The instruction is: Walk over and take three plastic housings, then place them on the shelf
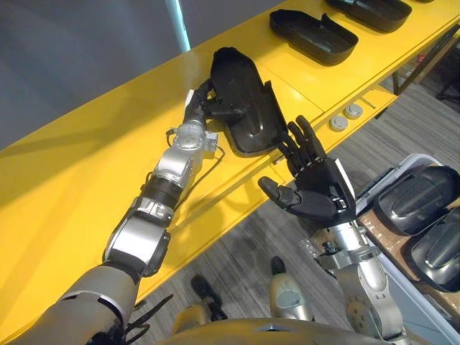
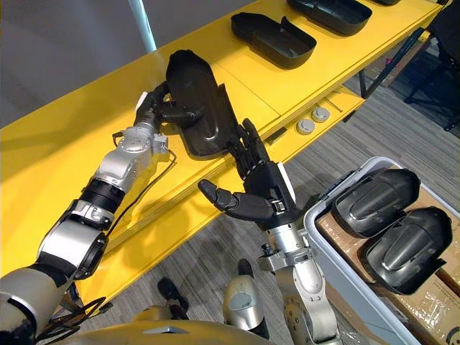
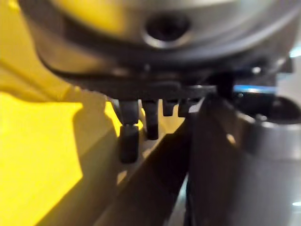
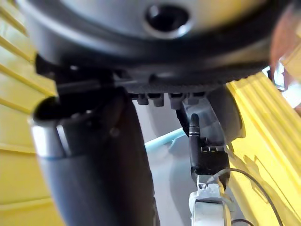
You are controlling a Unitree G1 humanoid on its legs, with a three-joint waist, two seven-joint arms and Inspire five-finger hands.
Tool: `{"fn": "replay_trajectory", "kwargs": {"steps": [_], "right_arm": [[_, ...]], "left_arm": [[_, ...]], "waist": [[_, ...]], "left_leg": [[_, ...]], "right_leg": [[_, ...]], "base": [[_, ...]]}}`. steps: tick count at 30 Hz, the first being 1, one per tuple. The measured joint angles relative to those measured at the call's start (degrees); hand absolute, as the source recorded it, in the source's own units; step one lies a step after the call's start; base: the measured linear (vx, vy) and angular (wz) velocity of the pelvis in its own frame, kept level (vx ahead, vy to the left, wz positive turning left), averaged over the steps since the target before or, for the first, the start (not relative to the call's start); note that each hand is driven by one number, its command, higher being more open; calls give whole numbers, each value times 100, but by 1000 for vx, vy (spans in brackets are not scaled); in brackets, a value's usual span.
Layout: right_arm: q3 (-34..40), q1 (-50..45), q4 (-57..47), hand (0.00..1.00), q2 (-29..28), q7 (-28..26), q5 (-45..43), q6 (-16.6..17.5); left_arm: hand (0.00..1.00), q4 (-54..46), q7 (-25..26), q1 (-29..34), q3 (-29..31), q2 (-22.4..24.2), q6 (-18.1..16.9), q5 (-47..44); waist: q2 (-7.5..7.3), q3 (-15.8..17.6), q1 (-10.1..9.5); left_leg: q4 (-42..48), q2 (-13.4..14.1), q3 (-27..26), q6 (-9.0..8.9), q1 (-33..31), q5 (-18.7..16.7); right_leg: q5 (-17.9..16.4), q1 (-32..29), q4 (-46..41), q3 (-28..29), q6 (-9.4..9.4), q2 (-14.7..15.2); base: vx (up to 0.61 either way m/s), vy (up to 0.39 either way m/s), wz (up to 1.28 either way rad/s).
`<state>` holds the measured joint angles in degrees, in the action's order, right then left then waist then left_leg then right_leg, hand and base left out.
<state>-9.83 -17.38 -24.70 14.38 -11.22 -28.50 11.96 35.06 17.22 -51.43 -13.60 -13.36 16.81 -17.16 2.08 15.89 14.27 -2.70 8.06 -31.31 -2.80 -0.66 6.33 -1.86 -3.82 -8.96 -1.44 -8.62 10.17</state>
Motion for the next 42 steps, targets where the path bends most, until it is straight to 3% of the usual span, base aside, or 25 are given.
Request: {"fn": "replay_trajectory", "kwargs": {"steps": [5,12,17,24,30,38,42], "right_arm": [[-114,-97,0,100,-7,100,-1,7],[-314,-227,1,100,-83,147,1,60],[-421,-249,1,100,-113,164,8,149],[-295,-441,2,100,-158,303,342,636],[156,-296,18,100,-69,579,812,884],[889,90,413,100,115,1101,1502,890],[1331,76,659,100,153,1625,2162,855]], "left_arm": [[100,47,448,-39,45,-65,-117,-238],[100,86,727,33,93,-59,-729,-936],[100,12,879,107,-10,54,-1131,-941],[100,-1668,1265,636,17,142,-1860,-971],[100,-2665,1233,776,142,95,-2309,-977],[100,-3706,813,1936,240,-4,-2408,-987],[100,-4352,361,2957,207,7,-2393,-1017]], "waist": [[22,78,-1],[14,90,-14],[1,106,-9],[-6,158,-10],[35,130,-22],[114,-27,-191],[152,-249,-278]], "left_leg": [[45,51,-11,0,-31,-1],[47,50,50,-2,-77,7],[48,48,115,-4,-73,10],[29,9,200,1,18,107],[-218,-62,435,0,141,236],[-235,-66,658,16,194,345],[-236,-68,748,12,158,361]], "right_leg": [[5,-3,0,-27,0,-26],[6,-2,1,-98,2,-24],[0,44,6,-142,-4,-24],[-14,140,4,-160,-4,-26],[-83,302,0,-326,-2,-41],[-102,469,14,-496,11,-48],[-123,505,48,-578,14,-48]], "base": [[4,-3,1],[28,-2,6],[12,4,6],[9,1,3],[-13,3,15],[-7,-2,11],[5,-6,11]]}}
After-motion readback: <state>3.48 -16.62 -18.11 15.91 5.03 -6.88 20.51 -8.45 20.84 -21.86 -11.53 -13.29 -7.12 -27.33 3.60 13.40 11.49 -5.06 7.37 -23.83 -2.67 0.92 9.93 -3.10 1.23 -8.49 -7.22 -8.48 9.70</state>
